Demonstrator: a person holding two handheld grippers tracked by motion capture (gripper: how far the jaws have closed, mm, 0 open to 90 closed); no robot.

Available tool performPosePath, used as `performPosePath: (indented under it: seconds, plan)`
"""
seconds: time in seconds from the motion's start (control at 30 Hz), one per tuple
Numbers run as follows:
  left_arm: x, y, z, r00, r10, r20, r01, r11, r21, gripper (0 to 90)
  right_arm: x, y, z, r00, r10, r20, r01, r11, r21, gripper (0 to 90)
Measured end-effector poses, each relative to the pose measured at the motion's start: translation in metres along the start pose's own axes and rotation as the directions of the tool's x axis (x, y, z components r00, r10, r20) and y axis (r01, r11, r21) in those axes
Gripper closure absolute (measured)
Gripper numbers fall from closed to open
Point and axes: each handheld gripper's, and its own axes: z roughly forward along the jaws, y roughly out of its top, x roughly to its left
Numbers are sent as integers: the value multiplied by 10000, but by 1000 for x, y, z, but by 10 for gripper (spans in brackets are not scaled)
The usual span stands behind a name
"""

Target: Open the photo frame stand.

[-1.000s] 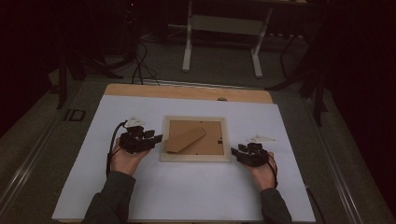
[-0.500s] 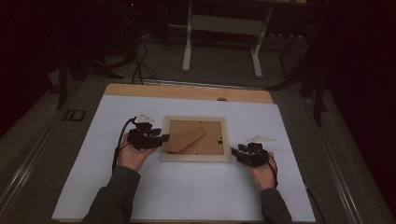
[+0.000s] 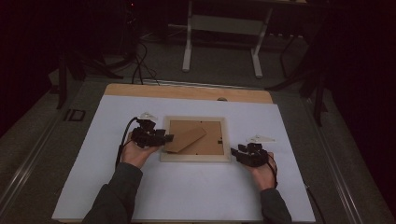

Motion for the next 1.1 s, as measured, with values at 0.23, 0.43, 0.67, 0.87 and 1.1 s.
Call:
performPosePath:
  seconds: [0.23,0.43,0.67,0.87,1.1]
  plan:
    - [-3,4,10,9997,255,67,-256,9994,246,477,0,0,0,10000,21,2,-21,10000,-19,564]
    - [-8,6,18,9969,790,-36,-786,9953,562,478,0,0,0,10000,22,-23,-22,10000,-18,560]
    - [-12,11,27,9936,1112,-184,-1092,9903,861,481,0,0,0,10000,0,-17,0,10000,-3,559]
    - [-12,14,34,9942,1065,-149,-1045,9892,1026,477,0,0,0,10000,17,-34,-17,10000,-17,558]
    - [-11,17,40,9947,1026,104,-1031,9882,1132,449,0,0,0,10000,22,-31,-22,10000,-40,558]
